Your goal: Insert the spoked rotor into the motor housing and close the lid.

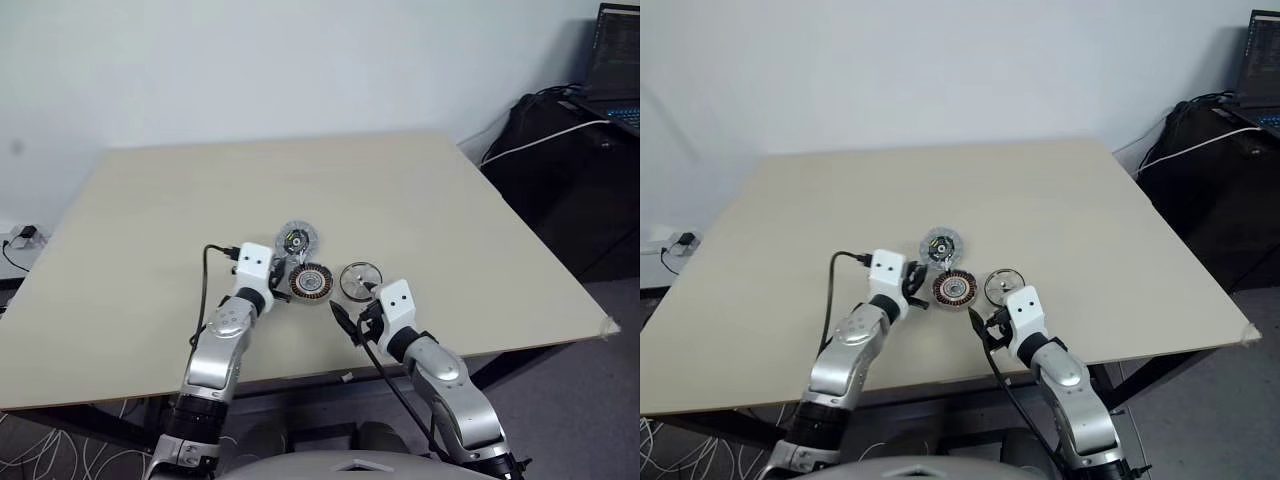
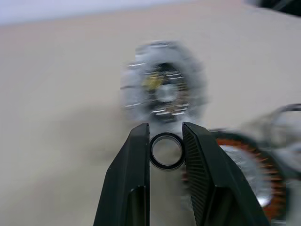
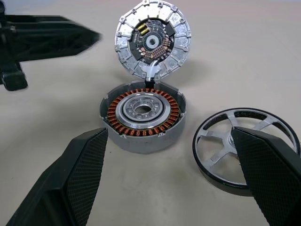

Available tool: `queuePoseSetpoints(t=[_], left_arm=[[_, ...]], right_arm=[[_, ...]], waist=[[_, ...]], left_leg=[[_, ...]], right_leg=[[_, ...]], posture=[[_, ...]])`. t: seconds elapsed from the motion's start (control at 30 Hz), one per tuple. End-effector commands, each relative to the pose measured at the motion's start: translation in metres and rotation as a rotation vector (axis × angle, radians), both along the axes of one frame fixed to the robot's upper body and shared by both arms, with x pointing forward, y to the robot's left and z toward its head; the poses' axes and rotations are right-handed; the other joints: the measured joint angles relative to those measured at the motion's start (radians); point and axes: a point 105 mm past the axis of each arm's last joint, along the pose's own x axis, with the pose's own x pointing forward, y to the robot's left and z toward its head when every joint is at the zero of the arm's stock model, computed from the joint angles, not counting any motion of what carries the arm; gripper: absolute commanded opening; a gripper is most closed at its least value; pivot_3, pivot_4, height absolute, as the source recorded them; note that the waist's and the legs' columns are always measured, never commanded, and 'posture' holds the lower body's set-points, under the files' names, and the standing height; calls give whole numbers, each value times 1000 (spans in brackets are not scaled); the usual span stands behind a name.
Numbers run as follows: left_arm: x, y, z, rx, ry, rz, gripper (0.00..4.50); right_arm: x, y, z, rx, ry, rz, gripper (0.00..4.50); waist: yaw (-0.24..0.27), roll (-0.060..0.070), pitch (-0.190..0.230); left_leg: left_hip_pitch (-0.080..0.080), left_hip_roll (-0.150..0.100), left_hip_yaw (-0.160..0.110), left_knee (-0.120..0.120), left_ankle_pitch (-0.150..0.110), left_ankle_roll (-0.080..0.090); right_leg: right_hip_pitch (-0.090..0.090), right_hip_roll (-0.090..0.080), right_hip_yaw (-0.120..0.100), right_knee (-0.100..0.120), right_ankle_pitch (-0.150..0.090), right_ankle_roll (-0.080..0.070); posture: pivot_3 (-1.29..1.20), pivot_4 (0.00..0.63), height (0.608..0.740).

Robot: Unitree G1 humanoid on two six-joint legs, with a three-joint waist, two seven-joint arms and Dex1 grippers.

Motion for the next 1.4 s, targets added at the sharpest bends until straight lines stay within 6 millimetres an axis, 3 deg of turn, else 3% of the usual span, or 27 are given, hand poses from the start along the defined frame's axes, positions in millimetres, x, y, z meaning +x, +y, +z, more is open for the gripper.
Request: queuePoseSetpoints(t=[0.03, 0.3, 0.87, 0.9, 1.1, 1.2, 1.33, 1.4], left_arm=[[1, -24, 11, -29, -5, -105, 676], [2, -40, -10, 36, 71, -175, 676], [6, -40, -26, 47, 127, -146, 676], [6, -40, -26, 46, 126, -142, 1418], [9, -37, -15, 29, 67, -117, 3322], [9, -37, 8, -23, -50, -115, 3322], [2, -24, 28, -78, -146, -72, 3370], [-3, -10, 31, -89, -167, -21, 2828]], right_arm=[[5, 3, 14, 20, -55, 2, 4500], [5, 1, 14, 20, -59, -13, 4500], [6, 1, 15, 20, -66, -13, 4500], [6, 1, 15, 19, -66, -13, 4500], [6, 2, 16, 19, -68, -9, 4500], [6, 2, 17, 23, -70, -7, 4500], [3, 5, 17, 53, -50, 16, 3620], [3, 8, 16, 60, -36, 26, 2977]], waist=[[-2, 0, 0], [-2, 0, 0], [0, 0, 0], [0, 0, 0], [0, 0, 0], [0, 0, 0], [0, 0, 0], [-2, 0, 0]], left_leg=[[0, 0, 0, 0, 0, 0], [0, 0, 0, 0, 0, 0], [0, 0, 0, 0, 0, 0], [0, 0, 0, 0, 0, 0], [0, 0, 0, 0, 0, 0], [0, 0, 0, 0, 0, 0], [0, 0, 0, 0, 0, 0], [0, 0, 0, 0, 0, 0]], right_leg=[[0, 0, 0, 0, 0, 0], [0, 1, 0, 0, 0, 0], [0, 0, 0, 0, 0, 0], [0, 0, 0, 0, 0, 0], [0, 0, 0, 0, 0, 0], [0, 0, 0, 0, 0, 0], [0, 0, 0, 0, 3, -5], [0, 0, 0, 0, 3, -5]], posture=[[0, 0, 740], [0, 0, 740], [0, 0, 740], [0, 0, 740], [0, 0, 740], [0, 0, 740], [0, 0, 740], [0, 0, 740]])
